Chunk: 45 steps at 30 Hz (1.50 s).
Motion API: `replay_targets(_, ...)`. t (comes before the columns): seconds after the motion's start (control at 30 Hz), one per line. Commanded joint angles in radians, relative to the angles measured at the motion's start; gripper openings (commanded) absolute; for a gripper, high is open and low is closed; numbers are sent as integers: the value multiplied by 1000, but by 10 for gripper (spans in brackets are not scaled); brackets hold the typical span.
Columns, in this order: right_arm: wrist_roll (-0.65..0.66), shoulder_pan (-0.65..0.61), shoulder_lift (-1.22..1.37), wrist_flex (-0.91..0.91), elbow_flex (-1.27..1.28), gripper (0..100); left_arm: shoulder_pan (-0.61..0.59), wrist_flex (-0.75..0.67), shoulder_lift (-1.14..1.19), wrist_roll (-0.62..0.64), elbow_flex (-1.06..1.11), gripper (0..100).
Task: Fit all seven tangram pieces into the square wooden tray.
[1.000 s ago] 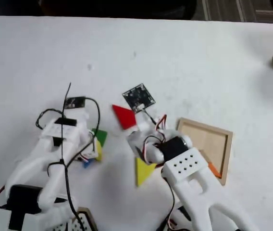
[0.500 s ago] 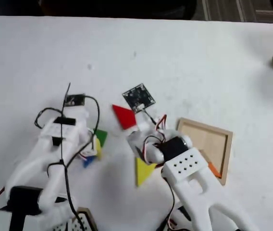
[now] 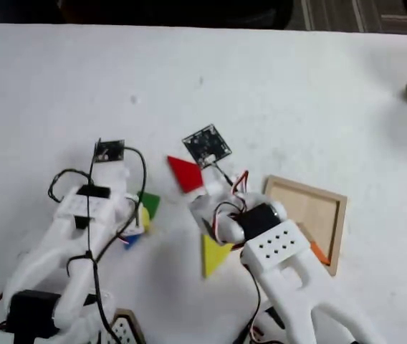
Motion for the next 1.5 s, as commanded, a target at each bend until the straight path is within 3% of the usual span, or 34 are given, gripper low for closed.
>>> replay_targets(0.0,20,5,-35,-19,-3,101,44,40,-19,-68,-5,229)
replay_targets(0.43,20,5,-35,-19,-5,101,65,83,-8,-118,-29,227)
replay_targets(0.6,20,7,-35,-19,-5,101,77,21,-10,-118,-15,124)
replay_targets(1.13,20,15,-44,-16,-6,101,77,57,-44,-118,-55,137)
replay_targets(1.47,20,225,-44,110,-87,101,88,123,-260,-118,-100,139)
